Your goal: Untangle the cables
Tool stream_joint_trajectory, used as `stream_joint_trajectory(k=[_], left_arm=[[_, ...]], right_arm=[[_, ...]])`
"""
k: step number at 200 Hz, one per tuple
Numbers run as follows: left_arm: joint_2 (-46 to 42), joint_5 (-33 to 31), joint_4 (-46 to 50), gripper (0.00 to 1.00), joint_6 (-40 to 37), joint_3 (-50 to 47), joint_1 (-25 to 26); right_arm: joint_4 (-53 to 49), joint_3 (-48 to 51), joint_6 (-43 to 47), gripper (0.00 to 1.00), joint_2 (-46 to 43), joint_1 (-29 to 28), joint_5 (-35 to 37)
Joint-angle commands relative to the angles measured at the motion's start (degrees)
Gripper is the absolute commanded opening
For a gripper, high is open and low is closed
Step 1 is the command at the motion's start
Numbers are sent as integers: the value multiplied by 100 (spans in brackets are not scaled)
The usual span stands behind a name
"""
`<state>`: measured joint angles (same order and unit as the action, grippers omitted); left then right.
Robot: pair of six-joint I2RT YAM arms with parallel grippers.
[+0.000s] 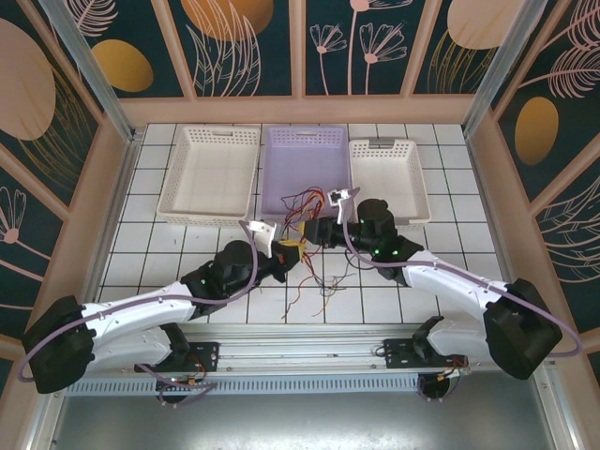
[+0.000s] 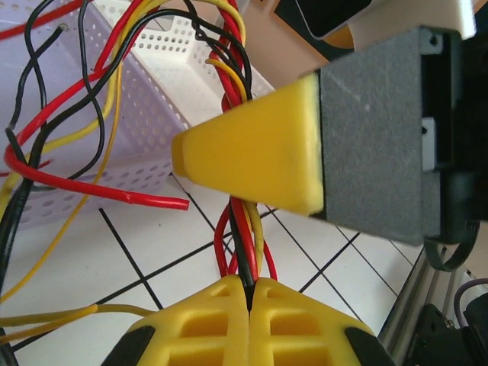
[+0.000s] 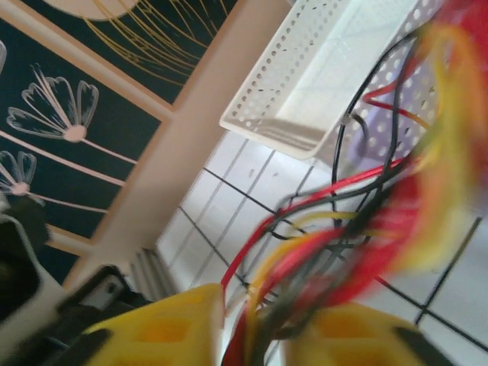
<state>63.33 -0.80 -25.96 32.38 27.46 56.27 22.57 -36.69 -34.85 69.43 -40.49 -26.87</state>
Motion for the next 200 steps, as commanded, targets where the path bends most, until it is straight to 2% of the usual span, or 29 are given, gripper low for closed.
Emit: stream_joint_trajectory(k=[1, 9, 37, 64, 77, 89, 160, 167, 200], left_arm=[[73, 189, -400, 0, 52, -72, 8], [107, 247, -405, 0, 25, -66, 15], [197, 403, -324, 0, -73, -31, 8], [216, 632, -557, 46, 19, -130, 14], [270, 772, -737, 56, 115, -170, 14], [342, 903, -946, 60, 192, -205, 23], [780, 1199, -1577, 60, 458, -209, 33], [847, 1232, -1588, 56, 457, -152, 33], [1013, 1389, -1521, 21, 397, -47, 26]], right_arm=[[478, -363, 36, 10, 19, -13, -452], [447, -451, 88, 0, 26, -12, -529], [253, -672, 194, 0, 28, 84, -488], [396, -761, 1, 0, 41, 215, -704], [398, -842, -75, 0, 53, 217, -686], [415, -903, -195, 0, 49, 217, -620], [582, -956, -692, 0, -43, 87, -358], [551, -969, -699, 0, -60, 77, -293], [124, -1000, -643, 0, -282, 135, 239]])
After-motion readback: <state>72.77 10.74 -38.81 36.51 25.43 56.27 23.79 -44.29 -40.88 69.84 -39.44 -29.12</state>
